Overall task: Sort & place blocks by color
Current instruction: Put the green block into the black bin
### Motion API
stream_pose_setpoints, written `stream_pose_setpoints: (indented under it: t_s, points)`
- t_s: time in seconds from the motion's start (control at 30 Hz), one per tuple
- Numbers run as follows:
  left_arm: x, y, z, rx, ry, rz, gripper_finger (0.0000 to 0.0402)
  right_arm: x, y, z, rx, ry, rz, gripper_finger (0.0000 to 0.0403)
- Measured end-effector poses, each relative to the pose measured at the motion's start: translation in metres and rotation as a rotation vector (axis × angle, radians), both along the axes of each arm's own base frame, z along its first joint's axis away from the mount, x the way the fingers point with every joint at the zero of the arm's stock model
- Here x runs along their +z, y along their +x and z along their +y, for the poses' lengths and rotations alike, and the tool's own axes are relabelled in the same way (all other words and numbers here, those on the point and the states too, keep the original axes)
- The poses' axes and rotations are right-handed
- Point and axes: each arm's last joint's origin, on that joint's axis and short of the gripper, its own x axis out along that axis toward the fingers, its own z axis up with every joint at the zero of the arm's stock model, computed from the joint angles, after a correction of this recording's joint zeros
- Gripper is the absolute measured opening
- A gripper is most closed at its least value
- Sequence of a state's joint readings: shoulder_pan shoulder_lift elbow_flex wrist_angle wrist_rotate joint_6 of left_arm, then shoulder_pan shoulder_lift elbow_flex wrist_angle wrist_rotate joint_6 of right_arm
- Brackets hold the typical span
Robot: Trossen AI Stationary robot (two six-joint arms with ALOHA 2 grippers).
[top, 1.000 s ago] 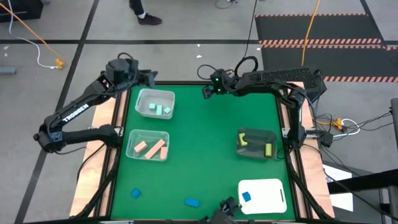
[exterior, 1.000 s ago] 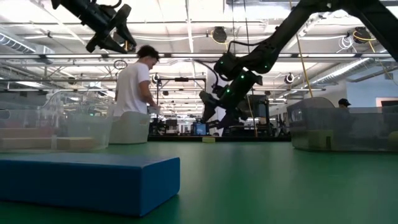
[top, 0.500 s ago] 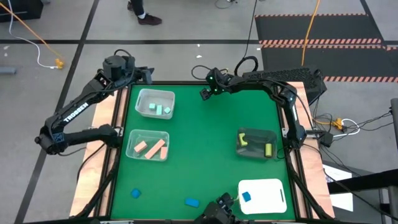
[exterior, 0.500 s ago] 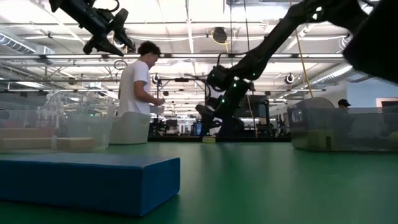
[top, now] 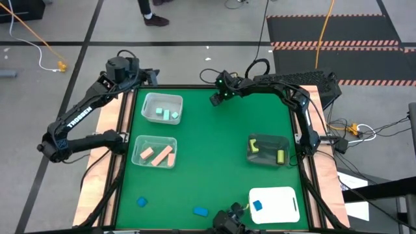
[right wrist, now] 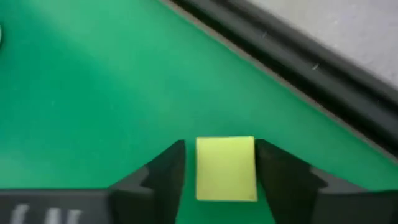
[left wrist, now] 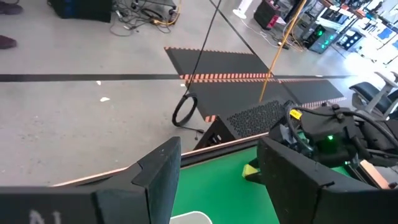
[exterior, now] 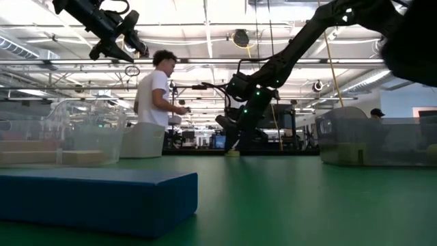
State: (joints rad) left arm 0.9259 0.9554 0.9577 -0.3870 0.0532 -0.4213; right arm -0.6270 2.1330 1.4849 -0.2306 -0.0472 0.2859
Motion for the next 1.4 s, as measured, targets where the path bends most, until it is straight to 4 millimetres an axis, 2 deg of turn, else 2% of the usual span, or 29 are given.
stream_pose_setpoints:
  t_s: [0.13, 0.3, 0.47, 0.63, 0.77, 0.97, 1.17, 1.27, 1.4]
  points:
    - [0.0, -0.001, 0.0, 0.004, 0.0, -0.001, 0.0214, -0.002, -0.005, 0.004, 0.013, 0.038, 0.062, 0.0112]
    - [0.0, -0.001, 0.0, 0.002, 0.002, 0.001, 0.0214, -0.002, -0.006, 0.005, 0.016, 0.054, 0.074, 0.0109]
    - [0.0, -0.001, 0.0, 0.0, 0.005, 0.006, 0.0214, 0.014, -0.01, 0.008, -0.005, 0.055, 0.041, 0.0109]
    - [0.0, -0.001, 0.0, -0.005, 0.012, 0.015, 0.0214, 0.051, -0.012, 0.01, 0.019, 0.008, -0.054, 0.0109]
    - [-0.001, 0.0, 0.0, -0.02, -0.001, 0.012, 0.0214, 0.08, -0.014, 0.02, 0.076, -0.013, -0.127, 0.0109]
    - [-0.004, -0.001, -0.002, -0.017, -0.042, 0.014, 0.0214, 0.144, -0.021, 0.048, 0.144, -0.132, -0.274, 0.0109]
    - [-0.004, 0.006, -0.007, -0.061, -0.049, 0.019, 0.0214, 0.211, -0.034, 0.082, 0.266, -0.343, -0.457, 0.0109]
    - [-0.004, 0.013, -0.014, -0.139, -0.055, 0.011, 0.0214, 0.233, -0.043, 0.099, 0.304, -0.395, -0.514, 0.0109]
    - [-0.001, 0.028, -0.029, -0.393, -0.083, -0.067, 0.0214, 0.25, -0.051, 0.121, 0.357, -0.427, -0.56, 0.0109]
